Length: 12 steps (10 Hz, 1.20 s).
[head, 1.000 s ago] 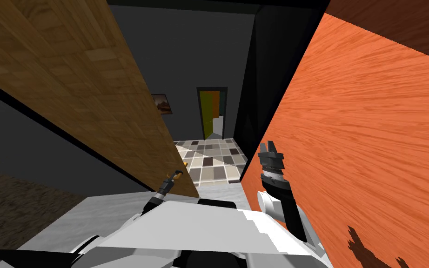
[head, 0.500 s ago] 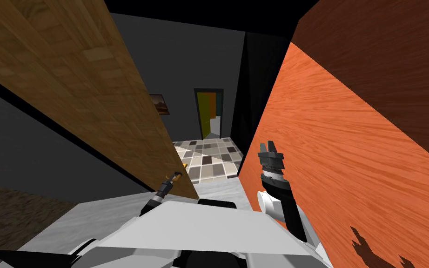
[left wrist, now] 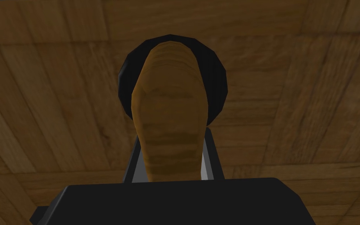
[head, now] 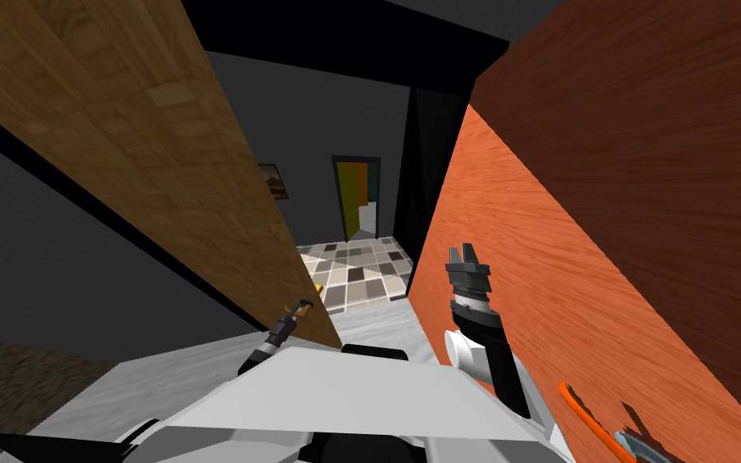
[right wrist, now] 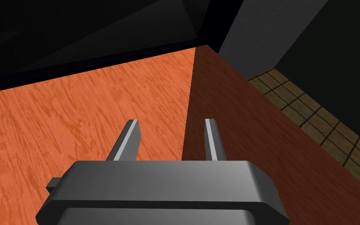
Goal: Pull the door open
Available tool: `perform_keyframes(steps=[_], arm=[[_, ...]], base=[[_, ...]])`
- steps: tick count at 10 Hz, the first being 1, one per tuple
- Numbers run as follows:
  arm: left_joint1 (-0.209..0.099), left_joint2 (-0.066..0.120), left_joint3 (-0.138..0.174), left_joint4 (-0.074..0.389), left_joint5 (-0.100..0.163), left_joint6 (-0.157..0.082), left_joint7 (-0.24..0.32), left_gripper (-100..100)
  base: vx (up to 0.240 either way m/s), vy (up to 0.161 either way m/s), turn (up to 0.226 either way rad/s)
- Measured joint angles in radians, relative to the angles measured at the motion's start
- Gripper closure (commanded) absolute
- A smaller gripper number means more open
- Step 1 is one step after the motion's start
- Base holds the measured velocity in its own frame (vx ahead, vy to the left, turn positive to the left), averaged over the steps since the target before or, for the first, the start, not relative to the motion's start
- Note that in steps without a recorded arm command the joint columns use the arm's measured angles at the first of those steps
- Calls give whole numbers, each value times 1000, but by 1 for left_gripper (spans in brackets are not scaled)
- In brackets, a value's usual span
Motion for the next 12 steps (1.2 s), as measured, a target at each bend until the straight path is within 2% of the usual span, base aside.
perform_keyframes(steps=[1,2,4,5,7,8,9,11,12], arm=[[8,4,1,1,2,-9,2,100],[2,6,0,21,1,-26,4,100],[-3,6,-5,42,-1,-51,7,100],[-2,4,-7,46,-2,-54,7,100],[2,0,-5,-10,-1,-6,0,100],[-15,-4,-7,14,-3,-8,-2,100],[-2,-6,-5,-25,-2,15,-7,100],[-51,-13,-10,29,-6,10,-10,100],[-43,-15,-9,-16,-5,43,-14,100]], base=[[-236,116,-276],[-215,87,-203],[-138,55,-67],[-184,29,-71],[-188,52,-63],[-161,39,-66],[-150,39,-45],[-176,55,-73],[-148,35,-53]])
